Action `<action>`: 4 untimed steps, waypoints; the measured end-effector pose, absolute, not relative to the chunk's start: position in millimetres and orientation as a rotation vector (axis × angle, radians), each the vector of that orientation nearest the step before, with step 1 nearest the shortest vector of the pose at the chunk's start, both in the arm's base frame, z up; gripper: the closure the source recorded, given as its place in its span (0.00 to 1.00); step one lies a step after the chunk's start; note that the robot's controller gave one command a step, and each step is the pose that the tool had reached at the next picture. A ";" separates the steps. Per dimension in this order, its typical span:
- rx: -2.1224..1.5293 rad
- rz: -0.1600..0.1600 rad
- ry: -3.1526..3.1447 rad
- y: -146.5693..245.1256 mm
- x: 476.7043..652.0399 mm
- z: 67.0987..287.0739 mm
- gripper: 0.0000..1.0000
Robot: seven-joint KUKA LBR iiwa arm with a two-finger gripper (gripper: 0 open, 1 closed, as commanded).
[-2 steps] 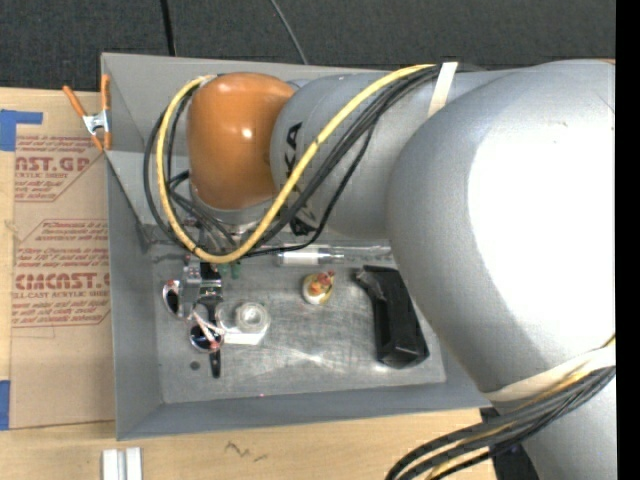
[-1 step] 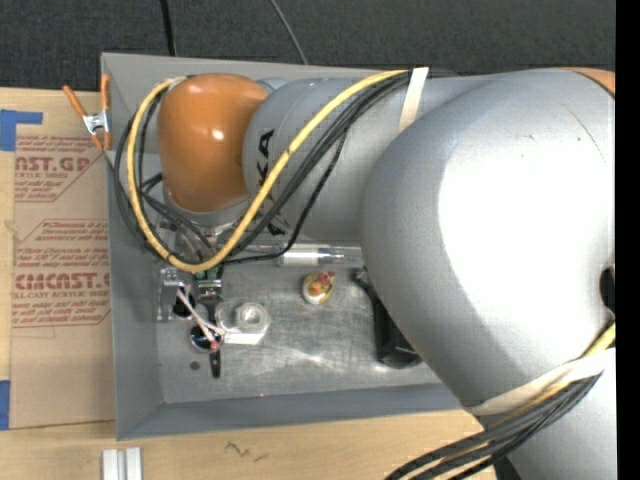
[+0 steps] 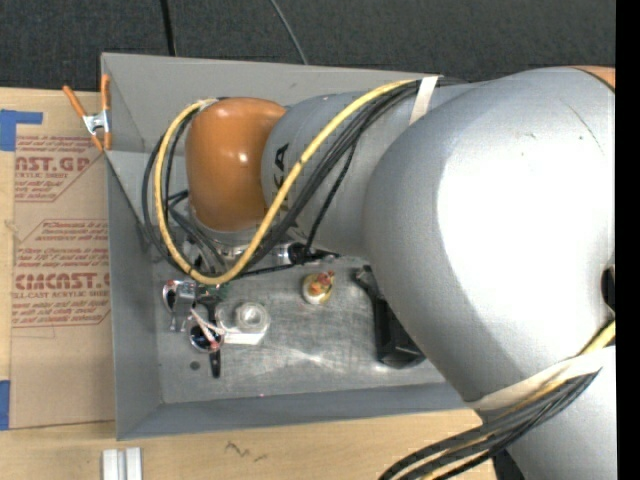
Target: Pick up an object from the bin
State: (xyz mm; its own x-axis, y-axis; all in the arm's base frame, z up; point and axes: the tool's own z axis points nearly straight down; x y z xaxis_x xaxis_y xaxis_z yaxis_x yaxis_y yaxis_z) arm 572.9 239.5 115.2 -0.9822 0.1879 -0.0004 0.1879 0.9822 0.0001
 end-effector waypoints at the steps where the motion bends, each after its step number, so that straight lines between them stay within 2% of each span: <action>1: 0.208 0.002 3.131 247.0 587.1 71.8 0.00; 2: 0.452 0.007 3.106 240.5 552.7 71.7 1.00; 4: 0.453 0.000 3.112 239.6 550.6 77.1 1.00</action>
Offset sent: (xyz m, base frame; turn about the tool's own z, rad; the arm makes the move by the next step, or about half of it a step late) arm -0.0211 -0.0011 -0.0452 0.1011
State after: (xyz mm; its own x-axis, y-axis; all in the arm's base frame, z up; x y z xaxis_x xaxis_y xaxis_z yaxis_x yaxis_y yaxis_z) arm 550.6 239.6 77.1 -0.9584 0.2853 0.0035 0.2853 0.9584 -0.0006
